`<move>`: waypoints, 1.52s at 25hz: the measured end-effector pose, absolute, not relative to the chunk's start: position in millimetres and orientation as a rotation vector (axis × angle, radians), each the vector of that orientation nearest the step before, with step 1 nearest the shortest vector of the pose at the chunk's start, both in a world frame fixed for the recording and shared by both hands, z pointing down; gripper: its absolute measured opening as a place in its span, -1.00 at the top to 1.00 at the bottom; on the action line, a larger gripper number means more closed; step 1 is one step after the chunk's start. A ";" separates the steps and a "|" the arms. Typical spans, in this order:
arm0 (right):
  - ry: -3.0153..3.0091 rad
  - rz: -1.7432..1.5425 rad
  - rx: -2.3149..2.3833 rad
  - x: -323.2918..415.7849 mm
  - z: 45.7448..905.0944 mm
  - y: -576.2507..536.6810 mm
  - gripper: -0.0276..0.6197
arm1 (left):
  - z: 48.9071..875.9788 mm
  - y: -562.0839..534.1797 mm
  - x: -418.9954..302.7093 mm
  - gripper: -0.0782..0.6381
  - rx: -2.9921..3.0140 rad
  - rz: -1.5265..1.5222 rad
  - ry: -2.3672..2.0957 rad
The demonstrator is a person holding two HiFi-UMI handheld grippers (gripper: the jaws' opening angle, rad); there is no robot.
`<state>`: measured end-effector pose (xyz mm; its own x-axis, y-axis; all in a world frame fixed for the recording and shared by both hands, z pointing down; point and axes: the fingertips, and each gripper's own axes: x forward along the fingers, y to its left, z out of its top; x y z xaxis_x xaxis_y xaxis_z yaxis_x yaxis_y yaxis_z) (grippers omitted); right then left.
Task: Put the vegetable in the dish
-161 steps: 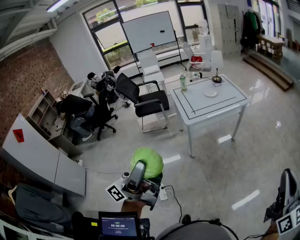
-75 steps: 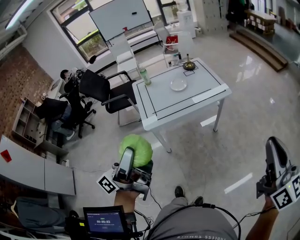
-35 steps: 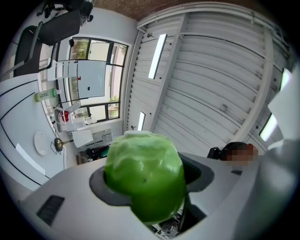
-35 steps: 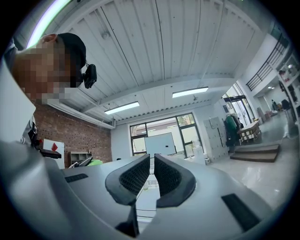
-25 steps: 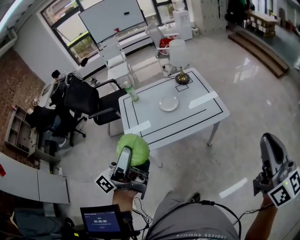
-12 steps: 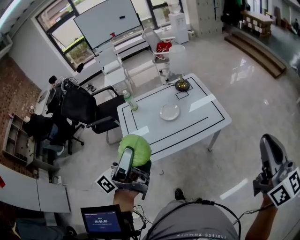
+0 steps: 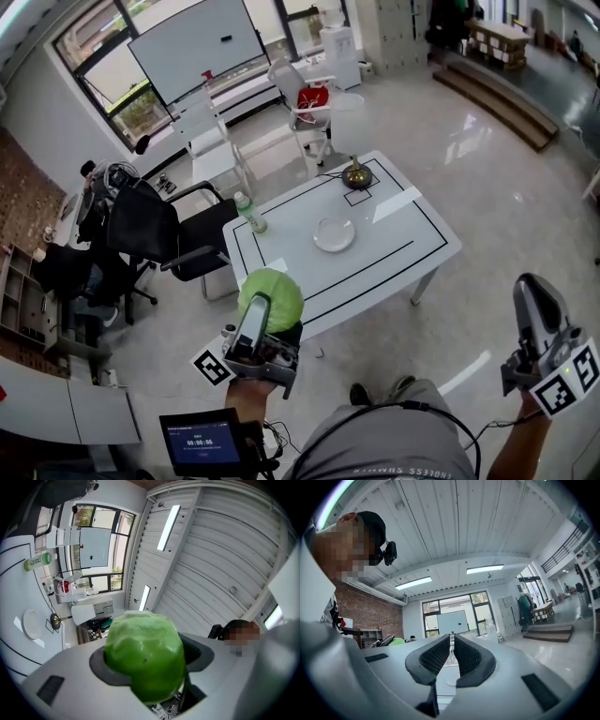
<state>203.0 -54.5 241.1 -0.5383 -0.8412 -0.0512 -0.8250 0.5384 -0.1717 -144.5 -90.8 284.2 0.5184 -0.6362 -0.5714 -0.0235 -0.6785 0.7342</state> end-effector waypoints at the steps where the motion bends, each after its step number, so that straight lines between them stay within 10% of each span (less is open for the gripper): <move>1: 2.641 -0.184 -1.449 205.0 239.8 -59.3 0.87 | 286.0 -95.7 -143.4 -0.03 2.076 -1.152 -0.536; 38: 2.717 -0.359 -1.267 206.4 276.6 -315.7 0.87 | 314.9 -332.2 -107.7 -0.03 2.021 -1.103 -0.631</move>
<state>206.4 -315.7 276.6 -0.6417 -0.7669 -0.0106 -0.7379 0.6211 -0.2642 -107.7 -332.2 314.9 0.5099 -0.7034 -0.4953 -0.0706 -0.6080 0.7908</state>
